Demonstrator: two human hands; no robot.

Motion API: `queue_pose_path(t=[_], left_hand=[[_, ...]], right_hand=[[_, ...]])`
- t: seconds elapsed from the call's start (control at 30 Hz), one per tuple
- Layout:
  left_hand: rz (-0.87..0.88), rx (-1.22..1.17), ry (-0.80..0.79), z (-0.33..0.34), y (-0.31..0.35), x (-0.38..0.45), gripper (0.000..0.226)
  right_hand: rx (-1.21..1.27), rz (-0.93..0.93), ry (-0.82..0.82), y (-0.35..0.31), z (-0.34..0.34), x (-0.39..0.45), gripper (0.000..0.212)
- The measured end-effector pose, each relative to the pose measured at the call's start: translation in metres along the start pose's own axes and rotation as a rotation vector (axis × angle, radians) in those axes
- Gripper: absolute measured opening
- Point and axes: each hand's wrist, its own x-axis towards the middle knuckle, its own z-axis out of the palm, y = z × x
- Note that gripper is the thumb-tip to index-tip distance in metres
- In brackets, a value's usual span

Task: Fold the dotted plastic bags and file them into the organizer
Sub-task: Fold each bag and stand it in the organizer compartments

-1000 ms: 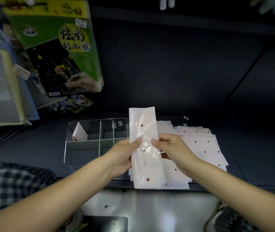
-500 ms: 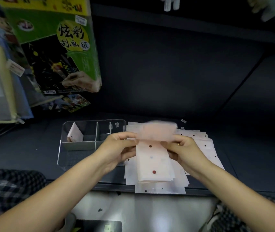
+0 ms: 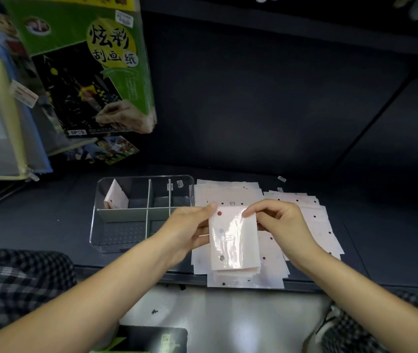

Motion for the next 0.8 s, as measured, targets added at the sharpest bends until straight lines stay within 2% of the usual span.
queue_pose_path(t=[0.1,0.2,0.3,0.37,0.47,0.53,0.63,0.8], left_hand=[[0.074,0.061,0.053,-0.001,-0.001,0.001,0.025],[0.3,0.321,0.124,0.001,0.0,-0.002,0.029],[0.503,0.551,0.109,0.007,-0.001,-0.008,0.022],[0.599,0.614,0.11,0.009,-0.002,-0.011,0.022],[0.688,0.64,0.14,0.007,0.002,-0.012,0.027],[0.63,0.558,0.078,0.004,0.004,-0.012,0.023],[0.416,0.485,-0.076,-0.004,0.003,-0.009,0.011],[0.227,0.388,-0.085,-0.022,-0.004,-0.002,0.01]], right_hand=[[-0.035,0.019,-0.034,-0.001,0.0,0.0,0.045],[-0.037,0.032,-0.045,-0.003,0.0,0.002,0.04],[-0.197,0.007,-0.098,-0.006,0.006,0.002,0.019],[-0.318,0.015,-0.157,-0.006,0.009,0.001,0.013],[-0.362,-0.004,-0.166,-0.009,0.006,0.003,0.014],[-0.35,-0.024,-0.164,-0.013,0.003,0.006,0.014],[-0.262,-0.005,-0.113,-0.017,-0.001,0.009,0.013],[-0.122,0.094,-0.046,-0.015,-0.007,0.012,0.012]])
